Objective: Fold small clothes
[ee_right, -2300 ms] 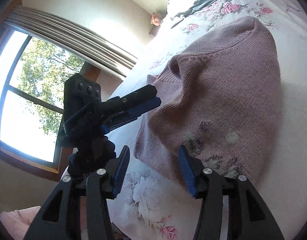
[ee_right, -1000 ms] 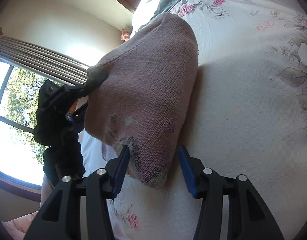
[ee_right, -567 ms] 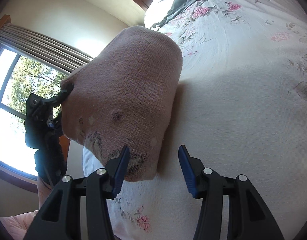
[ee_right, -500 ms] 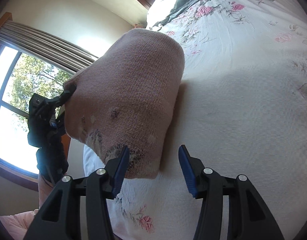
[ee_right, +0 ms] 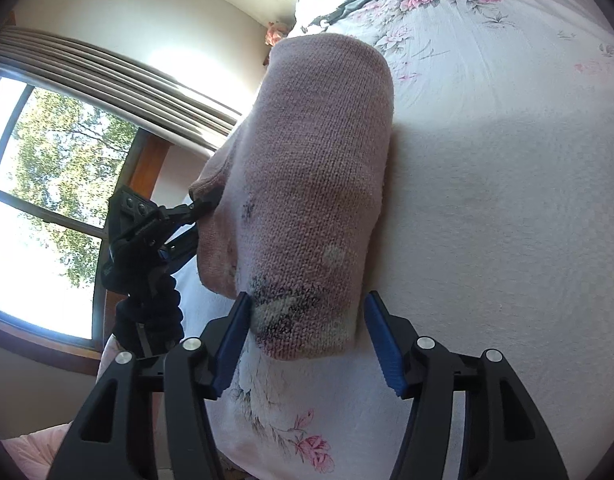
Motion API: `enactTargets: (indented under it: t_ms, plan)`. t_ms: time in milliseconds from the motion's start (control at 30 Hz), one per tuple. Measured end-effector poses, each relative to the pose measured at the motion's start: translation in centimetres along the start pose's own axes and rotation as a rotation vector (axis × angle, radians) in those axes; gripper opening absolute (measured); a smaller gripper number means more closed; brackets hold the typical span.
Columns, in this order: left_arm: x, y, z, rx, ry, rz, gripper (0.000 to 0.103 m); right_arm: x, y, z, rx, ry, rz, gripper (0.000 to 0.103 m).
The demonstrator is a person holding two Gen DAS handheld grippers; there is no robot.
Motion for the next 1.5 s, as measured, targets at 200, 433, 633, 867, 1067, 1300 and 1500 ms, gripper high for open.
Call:
enactTargets:
  t_ms: [200, 433, 633, 867, 1067, 1300, 1500]
  plan:
    - [0.7, 1.7, 0.1, -0.020, 0.046, -0.035, 0.040, 1.2, 0.0, 1.4, 0.097, 0.046, -0.050, 0.027]
    - [4.6, 1.1, -3.6, -0.040, 0.032, 0.005, 0.048, 0.6, -0.2, 0.8, 0.044, 0.041, -0.034, 0.039]
    - [7.7, 0.0, -2.9, -0.028, 0.051, 0.042, 0.043, 0.9, -1.1, 1.2, -0.016, 0.035, 0.039, 0.047]
    - [8.1, -0.9, -2.9, -0.048, 0.063, 0.084, 0.006, 1.0, 0.1, 0.6, 0.040, 0.037, -0.002, 0.025]
    - [8.0, 3.0, -2.1, -0.108, 0.113, 0.055, 0.006, 2.2, -0.6, 2.2, 0.041, 0.081, 0.014, 0.024]
    - [7.3, 3.6, 0.2, -0.138, 0.123, 0.042, 0.012, 2.1, -1.2, 3.0, 0.037, 0.117, 0.004, 0.029]
    - [4.6, 0.2, -3.9, -0.134, 0.062, 0.150, 0.025, -1.2, 0.6, -0.4, 0.064, 0.044, -0.075, 0.062]
Point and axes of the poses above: each gripper's, at about its wrist camera, not at the fingertips, and z roughly the way its jaws point, y to its left, x to its underside, the point moved 4 cm from there along z, roughly the way its jaws point, and after that the axes turned 14 degrees about -z, right-handed, at the moved point
